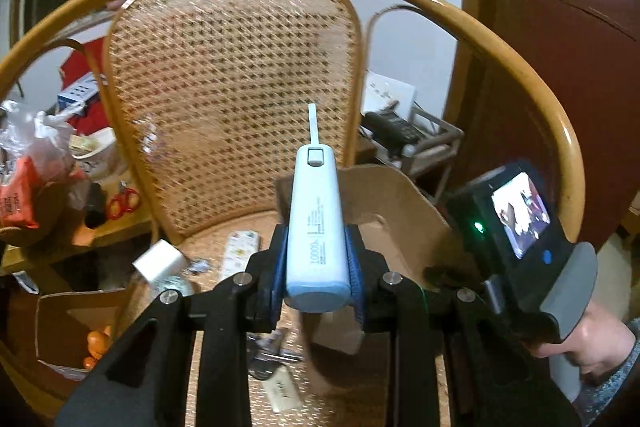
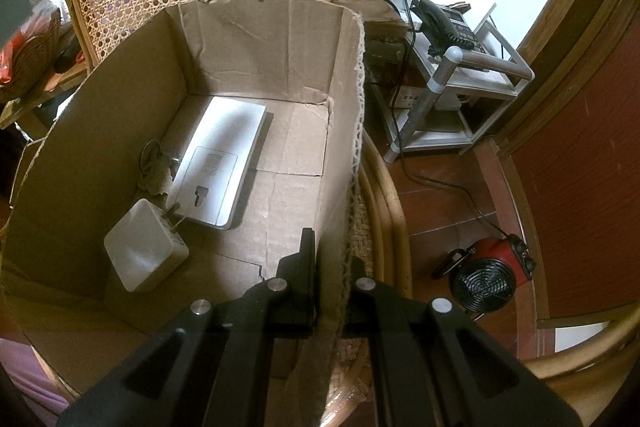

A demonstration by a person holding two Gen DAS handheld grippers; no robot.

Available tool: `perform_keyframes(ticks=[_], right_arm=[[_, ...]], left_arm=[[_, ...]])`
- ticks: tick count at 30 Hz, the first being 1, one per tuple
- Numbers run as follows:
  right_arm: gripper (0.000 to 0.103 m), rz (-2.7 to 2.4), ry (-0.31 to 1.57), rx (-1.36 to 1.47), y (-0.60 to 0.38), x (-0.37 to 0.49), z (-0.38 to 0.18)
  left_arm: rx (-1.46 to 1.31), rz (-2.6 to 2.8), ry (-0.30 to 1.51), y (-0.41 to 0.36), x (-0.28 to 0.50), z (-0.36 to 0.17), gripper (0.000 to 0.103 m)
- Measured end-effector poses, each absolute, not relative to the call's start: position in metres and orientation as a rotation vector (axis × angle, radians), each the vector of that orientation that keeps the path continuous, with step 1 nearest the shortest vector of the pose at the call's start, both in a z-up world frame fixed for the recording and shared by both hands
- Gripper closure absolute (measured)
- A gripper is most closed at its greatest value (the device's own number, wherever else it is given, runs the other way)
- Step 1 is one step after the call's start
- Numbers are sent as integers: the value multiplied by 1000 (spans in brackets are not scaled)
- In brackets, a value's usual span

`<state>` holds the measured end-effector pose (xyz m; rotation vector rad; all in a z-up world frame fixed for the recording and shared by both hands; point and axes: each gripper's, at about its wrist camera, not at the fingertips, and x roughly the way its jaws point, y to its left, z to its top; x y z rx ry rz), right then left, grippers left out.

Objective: Organize rigid objects
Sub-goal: 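Carry the handset into the cardboard box and open the left gripper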

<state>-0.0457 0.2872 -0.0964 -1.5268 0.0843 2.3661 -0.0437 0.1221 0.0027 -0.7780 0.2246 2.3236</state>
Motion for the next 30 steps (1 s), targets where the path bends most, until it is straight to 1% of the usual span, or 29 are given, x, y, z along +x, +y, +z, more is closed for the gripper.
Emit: perform_keyframes(ticks=[6,10,19,22,23,24,30], right_arm=[[97,2366,88,-1529,290,-46,-94],[96,2366,86,-1529,291,-45,-93],[96,2366,88,-1530,291,-45,-93],[96,2366,86,-1529,290,-45,-93],[96,2366,87,-1529,290,-45,-93],[96,2367,87,-1529,291,-45,-93],[96,2369,88,-1529,291,-45,-92]], left_arm=[[-863,2250,275,142,-42,-18,77],[-930,2199,267,149,-45,-32,77],[-960,2161,363,158,-39,-45,77],[-947,2174,373,156,-39,-45,77],[-938,2180,373,156,-39,-44,81],[-922,2190,368,154,-38,-41,82],[-880,2241,340,140,-43,-27,82]])
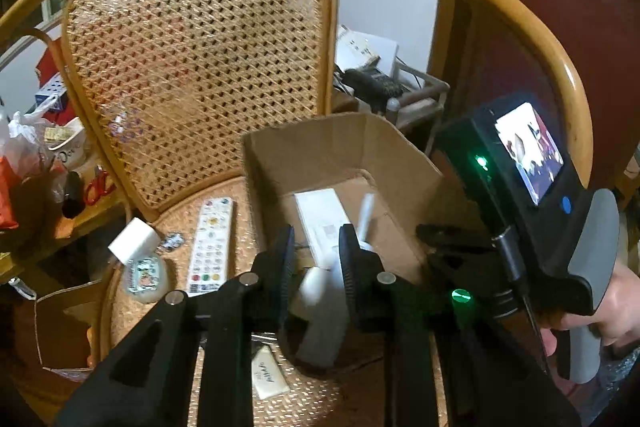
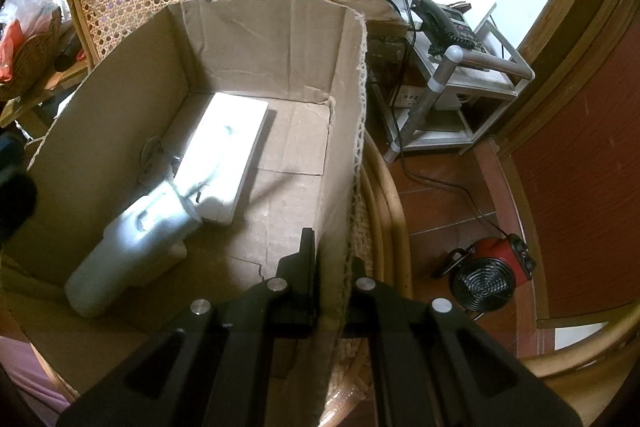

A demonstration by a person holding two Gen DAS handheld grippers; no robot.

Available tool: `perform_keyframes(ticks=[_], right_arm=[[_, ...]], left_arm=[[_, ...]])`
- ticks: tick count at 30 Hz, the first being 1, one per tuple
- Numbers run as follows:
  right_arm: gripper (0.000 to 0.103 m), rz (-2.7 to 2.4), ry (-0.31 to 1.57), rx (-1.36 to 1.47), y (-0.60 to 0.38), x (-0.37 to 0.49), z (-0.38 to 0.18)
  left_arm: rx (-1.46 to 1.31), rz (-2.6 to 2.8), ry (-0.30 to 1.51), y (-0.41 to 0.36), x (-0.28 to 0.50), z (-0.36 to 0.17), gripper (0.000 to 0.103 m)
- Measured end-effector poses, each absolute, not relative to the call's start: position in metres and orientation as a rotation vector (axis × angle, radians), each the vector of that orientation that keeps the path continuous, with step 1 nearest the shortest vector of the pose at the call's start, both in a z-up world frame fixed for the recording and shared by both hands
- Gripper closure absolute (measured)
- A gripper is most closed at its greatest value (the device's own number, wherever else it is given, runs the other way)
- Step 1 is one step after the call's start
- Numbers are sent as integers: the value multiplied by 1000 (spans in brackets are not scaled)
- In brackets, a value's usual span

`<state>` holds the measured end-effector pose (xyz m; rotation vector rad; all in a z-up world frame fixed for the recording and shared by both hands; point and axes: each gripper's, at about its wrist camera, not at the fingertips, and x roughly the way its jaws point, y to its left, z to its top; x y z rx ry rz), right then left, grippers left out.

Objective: Organize rigid objects
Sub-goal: 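Carry the handset into the cardboard box and open the left gripper, then move the left gripper back down to the ring of keys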

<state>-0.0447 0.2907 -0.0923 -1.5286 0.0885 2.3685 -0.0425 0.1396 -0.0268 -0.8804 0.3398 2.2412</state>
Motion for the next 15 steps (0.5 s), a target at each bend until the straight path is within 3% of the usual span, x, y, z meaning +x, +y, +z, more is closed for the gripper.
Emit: perform_keyframes(ticks=[15], right_arm=[[96,2364,108,-1538,292,-42,-92]], left_arm=[[-975,2377,259,84,-79,-26,76]])
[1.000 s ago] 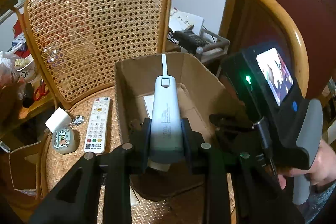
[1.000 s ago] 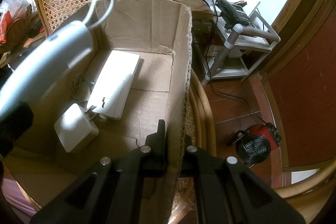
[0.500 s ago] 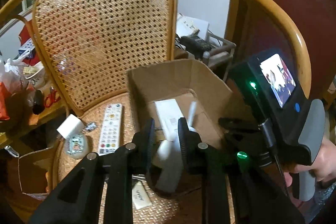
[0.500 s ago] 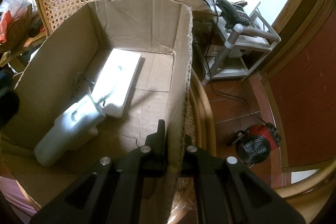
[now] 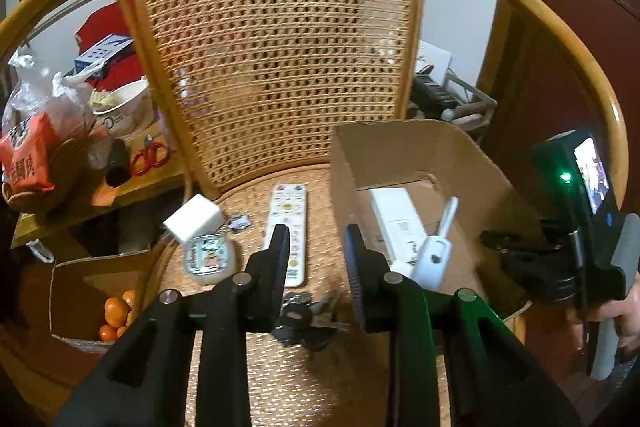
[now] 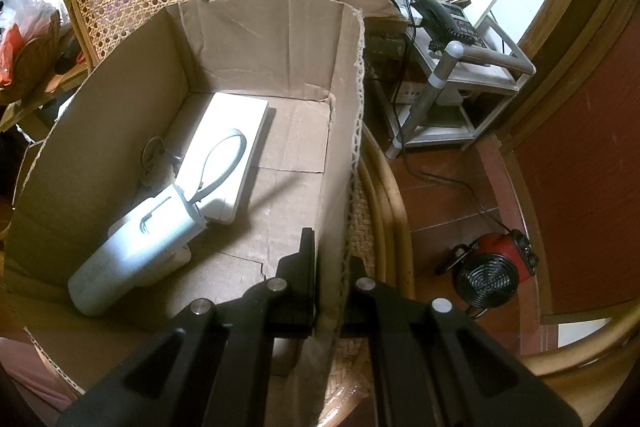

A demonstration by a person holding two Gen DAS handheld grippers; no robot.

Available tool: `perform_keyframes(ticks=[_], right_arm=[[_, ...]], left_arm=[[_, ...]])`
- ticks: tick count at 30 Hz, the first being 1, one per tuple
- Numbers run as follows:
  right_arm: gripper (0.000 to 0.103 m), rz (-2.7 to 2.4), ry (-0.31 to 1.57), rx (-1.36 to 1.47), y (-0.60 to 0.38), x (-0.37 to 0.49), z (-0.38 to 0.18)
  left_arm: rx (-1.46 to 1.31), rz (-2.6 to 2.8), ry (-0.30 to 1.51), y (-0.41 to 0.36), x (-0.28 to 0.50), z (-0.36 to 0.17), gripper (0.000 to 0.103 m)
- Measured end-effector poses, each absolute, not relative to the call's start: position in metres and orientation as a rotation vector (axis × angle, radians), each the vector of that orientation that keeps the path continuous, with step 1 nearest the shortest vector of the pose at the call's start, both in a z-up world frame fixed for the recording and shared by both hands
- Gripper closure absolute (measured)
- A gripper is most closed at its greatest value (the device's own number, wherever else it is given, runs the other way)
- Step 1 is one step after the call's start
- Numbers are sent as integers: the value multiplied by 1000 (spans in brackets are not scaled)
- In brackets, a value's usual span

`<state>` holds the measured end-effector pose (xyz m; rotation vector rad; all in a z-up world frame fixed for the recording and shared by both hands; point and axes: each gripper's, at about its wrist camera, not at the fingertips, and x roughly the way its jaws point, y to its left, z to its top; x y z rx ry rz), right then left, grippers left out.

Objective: Organize rigid objects
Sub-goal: 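Move the left gripper back down to the ring of keys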

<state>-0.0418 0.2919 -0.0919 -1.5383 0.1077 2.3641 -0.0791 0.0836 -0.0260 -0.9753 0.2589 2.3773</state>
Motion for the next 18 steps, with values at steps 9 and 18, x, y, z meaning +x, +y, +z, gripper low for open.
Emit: perform_keyframes(ticks=[9,18], right_arm=[[97,2364,110,-1538,292,-41,-93],[96,2365,118,-1539,292,-39,-93]], left_arm=[[-990,2456,266,64,-86,-32,37],[-1169,2447,272,54,-105,-60,17]])
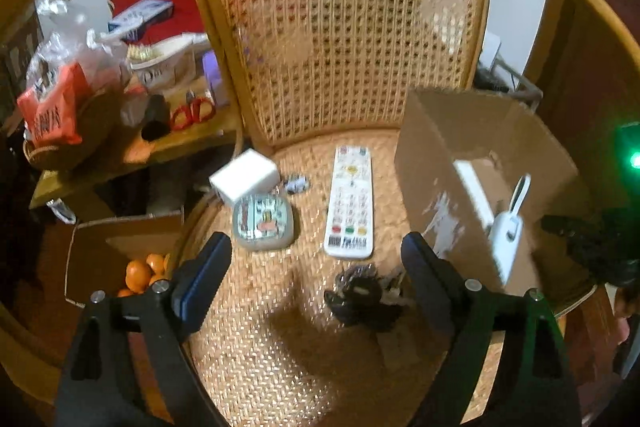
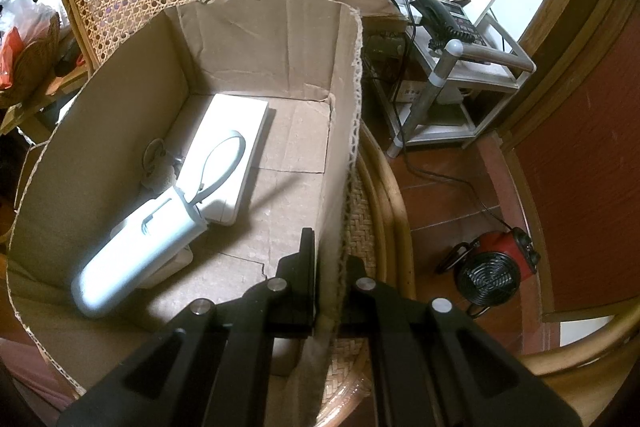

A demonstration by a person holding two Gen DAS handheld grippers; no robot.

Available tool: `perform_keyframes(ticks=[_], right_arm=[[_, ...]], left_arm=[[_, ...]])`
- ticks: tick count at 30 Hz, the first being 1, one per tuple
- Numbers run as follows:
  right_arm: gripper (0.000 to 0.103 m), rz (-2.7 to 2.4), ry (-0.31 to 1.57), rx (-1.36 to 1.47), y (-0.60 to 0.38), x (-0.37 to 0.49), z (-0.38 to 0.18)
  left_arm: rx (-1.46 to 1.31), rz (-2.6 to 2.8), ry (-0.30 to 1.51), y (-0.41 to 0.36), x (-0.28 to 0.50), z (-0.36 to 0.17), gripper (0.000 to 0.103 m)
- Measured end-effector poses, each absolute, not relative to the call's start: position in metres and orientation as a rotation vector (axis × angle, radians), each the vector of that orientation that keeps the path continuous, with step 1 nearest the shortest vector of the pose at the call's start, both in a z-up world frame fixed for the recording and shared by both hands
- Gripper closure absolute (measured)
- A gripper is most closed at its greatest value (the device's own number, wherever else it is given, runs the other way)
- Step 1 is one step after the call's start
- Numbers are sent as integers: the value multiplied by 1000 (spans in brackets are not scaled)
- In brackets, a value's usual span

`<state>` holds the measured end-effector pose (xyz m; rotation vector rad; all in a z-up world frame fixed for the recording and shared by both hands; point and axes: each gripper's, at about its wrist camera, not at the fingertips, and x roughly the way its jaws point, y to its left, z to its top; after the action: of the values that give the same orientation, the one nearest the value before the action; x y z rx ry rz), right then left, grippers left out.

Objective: Organize rigid objects
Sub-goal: 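Move the left gripper back down to the ring of keys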

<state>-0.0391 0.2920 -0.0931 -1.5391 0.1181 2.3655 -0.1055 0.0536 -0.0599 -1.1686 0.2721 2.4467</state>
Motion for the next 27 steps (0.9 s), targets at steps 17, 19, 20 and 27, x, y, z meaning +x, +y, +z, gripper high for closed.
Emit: perform_keyframes(ticks=[17,19,20,27], right_arm=[[96,2365,128,-1540,293,-39,-94],[96,2365,128,-1540,293,-38,-94],[96,2365,127,-1540,293,-39,-94],[96,2365,130,-1541,293,-39,-94]], left_arm=[[-1350,2311,336,64,-120,-115,17],[-1386,2240,325,68,-122,-123,17],[-1401,2219,326,70,-122,-126,17],[-1421,2180,260,68,-125,-134,17]])
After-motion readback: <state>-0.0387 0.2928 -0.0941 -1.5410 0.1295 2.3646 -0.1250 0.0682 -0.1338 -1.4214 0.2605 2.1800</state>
